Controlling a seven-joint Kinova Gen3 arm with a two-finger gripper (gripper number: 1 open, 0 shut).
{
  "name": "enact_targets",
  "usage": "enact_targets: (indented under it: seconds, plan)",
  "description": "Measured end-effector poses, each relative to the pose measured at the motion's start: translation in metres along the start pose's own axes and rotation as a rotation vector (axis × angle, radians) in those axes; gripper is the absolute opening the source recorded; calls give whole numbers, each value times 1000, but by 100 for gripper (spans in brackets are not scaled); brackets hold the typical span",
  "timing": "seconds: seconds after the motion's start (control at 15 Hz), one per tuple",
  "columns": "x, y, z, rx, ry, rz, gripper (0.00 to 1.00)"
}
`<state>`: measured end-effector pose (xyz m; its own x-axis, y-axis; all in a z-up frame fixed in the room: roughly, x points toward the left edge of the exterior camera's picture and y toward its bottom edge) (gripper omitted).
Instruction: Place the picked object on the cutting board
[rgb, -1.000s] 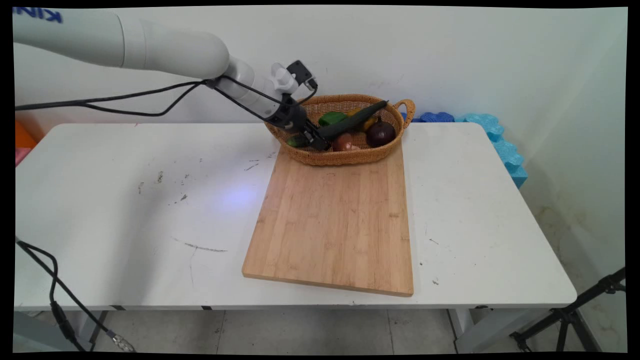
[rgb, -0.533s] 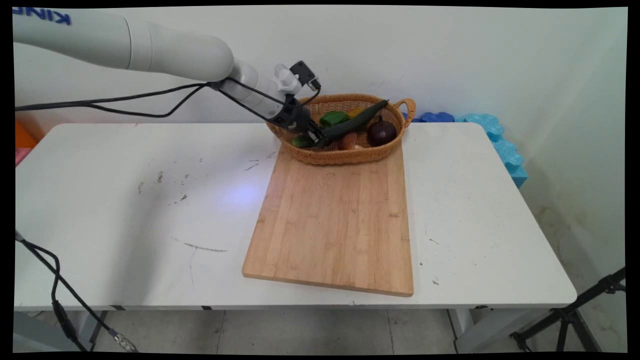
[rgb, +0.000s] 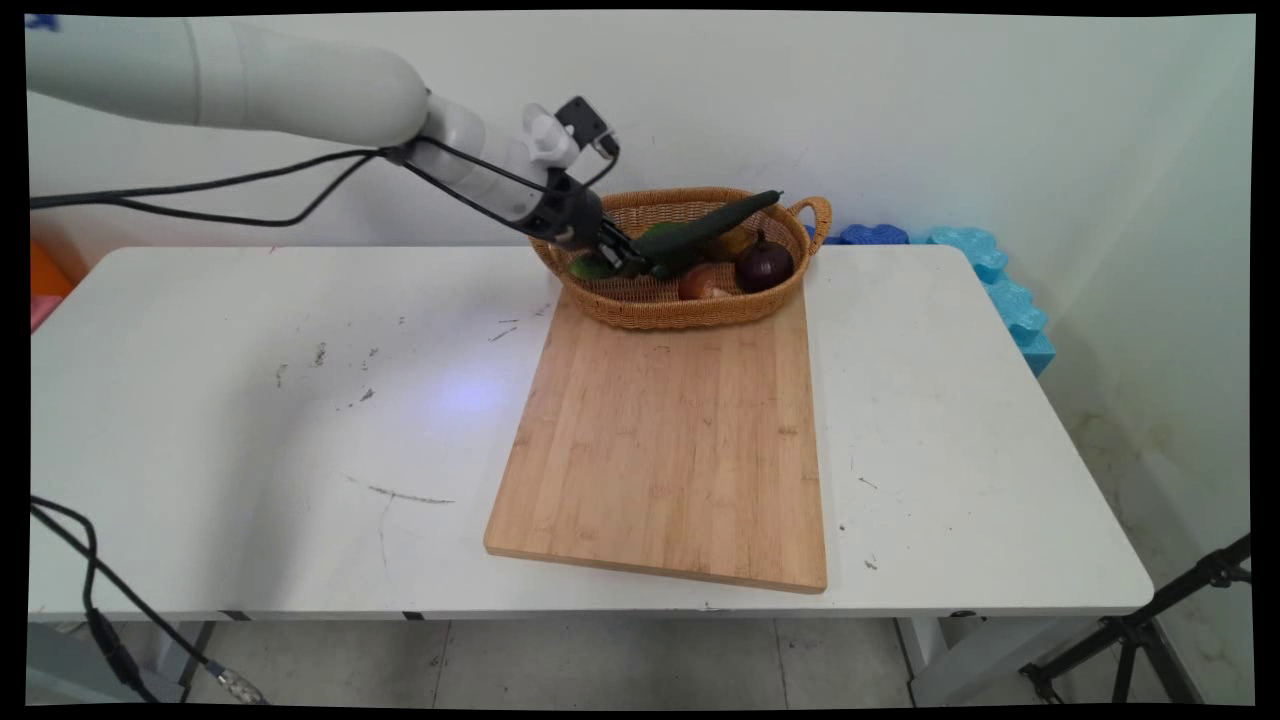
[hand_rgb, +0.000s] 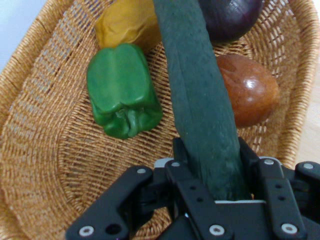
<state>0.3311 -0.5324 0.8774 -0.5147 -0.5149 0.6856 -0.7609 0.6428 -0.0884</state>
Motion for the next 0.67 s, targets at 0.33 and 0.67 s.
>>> enact_targets:
  seconds: [0.33,0.67]
  plan:
    - [-8,9,-41,-16,24,27,0]
    - [-26,35,-83,-94,39,87,0]
